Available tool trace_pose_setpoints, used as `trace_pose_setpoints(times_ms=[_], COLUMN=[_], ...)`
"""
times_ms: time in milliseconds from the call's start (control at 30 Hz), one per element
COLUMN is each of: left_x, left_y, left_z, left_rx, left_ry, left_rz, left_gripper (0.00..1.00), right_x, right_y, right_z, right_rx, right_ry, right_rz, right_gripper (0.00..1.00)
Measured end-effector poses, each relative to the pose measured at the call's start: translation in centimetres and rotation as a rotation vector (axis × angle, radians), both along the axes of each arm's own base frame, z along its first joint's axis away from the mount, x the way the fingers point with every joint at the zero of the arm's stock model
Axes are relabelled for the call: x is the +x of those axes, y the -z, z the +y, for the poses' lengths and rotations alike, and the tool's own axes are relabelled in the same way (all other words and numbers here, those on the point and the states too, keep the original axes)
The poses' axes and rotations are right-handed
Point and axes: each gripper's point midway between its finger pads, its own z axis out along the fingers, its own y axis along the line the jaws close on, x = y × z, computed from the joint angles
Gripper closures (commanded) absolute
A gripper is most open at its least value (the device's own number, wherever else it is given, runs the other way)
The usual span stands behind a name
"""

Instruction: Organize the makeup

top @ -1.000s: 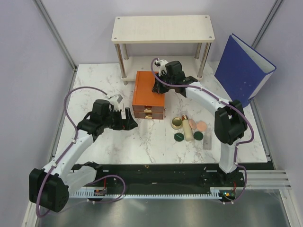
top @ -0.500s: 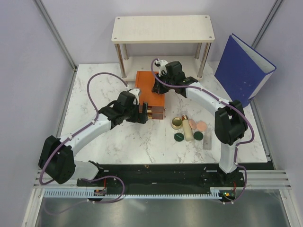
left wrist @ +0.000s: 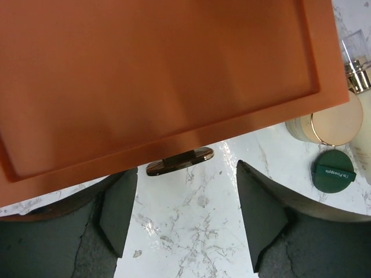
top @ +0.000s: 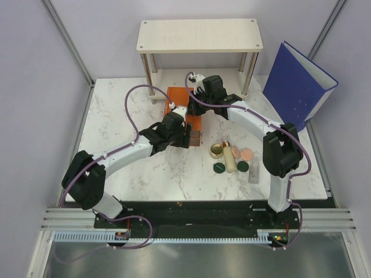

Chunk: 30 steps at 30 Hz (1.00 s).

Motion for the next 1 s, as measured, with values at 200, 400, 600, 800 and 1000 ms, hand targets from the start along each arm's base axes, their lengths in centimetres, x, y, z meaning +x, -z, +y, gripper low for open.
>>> trace_pose_setpoints(times_ms=[200, 400, 600, 800, 1000], left_x=[0.5, 0.8, 1.2, 1.3, 1.3], left_y=[0.0, 0.1, 0.4, 0.4, 0.4], left_z=[-1.0, -0.8, -0.2, -0.1, -0.1], left_rx=[0.007, 0.042, 0.085, 0.091, 0.095], left_ry=[-0.002, -0.034, -0.097, -0.111, -0.113], left_rz=[-0.019, -0.031, -0.027, -0.029, -0.030], left_gripper=[0.30, 0.35, 0.62, 0.87, 0.98], right_x=[-0.2, -0.3, -0.4, -0.5, -0.6], right_y=[0.1, 0.1, 0.1, 0.1, 0.1], right_z=[0.2, 0.4, 0.6, 0.8, 0.8], right_rx=[0.011, 0.021, 0.027, 0.036, 0.040], right_ry=[-0.009, -0.019, -0.024, -0.034, -0.039], right_rz=[0.012, 0.019, 0.023, 0.027, 0.030], right_gripper=[1.00, 1.00, 1.00, 1.00, 1.00])
